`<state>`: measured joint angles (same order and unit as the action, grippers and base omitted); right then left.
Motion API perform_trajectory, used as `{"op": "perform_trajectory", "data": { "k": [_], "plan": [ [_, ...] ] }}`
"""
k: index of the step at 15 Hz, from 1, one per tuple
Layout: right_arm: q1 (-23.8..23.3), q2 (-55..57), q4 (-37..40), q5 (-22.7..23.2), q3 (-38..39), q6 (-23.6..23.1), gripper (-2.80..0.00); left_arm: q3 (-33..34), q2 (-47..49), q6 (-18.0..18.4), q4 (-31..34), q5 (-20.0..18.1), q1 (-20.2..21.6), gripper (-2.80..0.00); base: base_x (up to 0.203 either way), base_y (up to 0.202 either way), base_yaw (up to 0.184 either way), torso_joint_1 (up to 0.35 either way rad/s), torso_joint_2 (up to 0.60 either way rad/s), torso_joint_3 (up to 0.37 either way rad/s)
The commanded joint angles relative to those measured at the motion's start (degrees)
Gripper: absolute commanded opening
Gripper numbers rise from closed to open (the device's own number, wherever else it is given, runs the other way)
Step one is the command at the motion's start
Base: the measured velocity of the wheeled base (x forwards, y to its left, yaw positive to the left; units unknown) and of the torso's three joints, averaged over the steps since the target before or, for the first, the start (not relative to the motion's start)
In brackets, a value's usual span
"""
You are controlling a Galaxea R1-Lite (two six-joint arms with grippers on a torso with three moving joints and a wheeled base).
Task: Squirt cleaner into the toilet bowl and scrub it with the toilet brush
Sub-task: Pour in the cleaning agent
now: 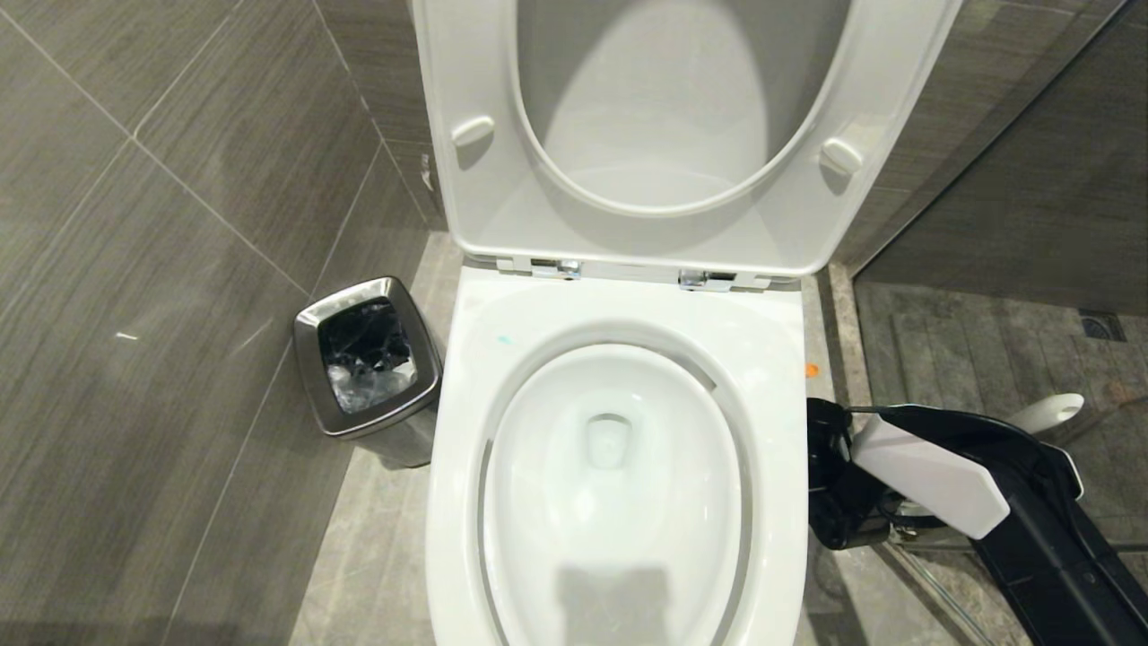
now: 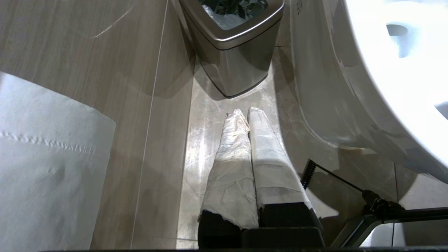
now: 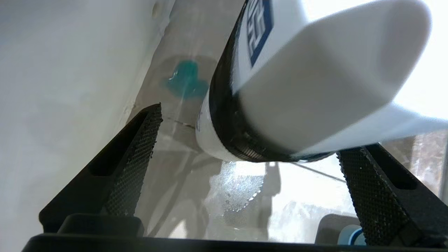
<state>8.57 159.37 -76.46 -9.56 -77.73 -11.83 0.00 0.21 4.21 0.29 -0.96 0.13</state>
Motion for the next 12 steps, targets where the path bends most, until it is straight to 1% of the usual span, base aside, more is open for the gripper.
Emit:
{"op": "perform_trajectory", "data": {
  "k": [1,5,12],
  "plan": [
    [0.0,-0.3,-0.5,0.1,-0.1,-0.3,0.00,0.0,0.0,0.0,0.0,0.0,0.0,-2.80,0.000,0.000,0.000,0.000,0.00,0.000],
    [-0.5,1.6,-0.8,-0.3,-3.7,-0.8,0.00,0.0,0.0,0.0,0.0,0.0,0.0,-2.80,0.000,0.000,0.000,0.000,0.00,0.000],
    [-1.0,1.7,0.7,-0.3,-4.0,-2.0,0.00,0.0,0.0,0.0,0.0,0.0,0.0,-2.80,0.000,0.000,0.000,0.000,0.00,0.000]
  ]
}}
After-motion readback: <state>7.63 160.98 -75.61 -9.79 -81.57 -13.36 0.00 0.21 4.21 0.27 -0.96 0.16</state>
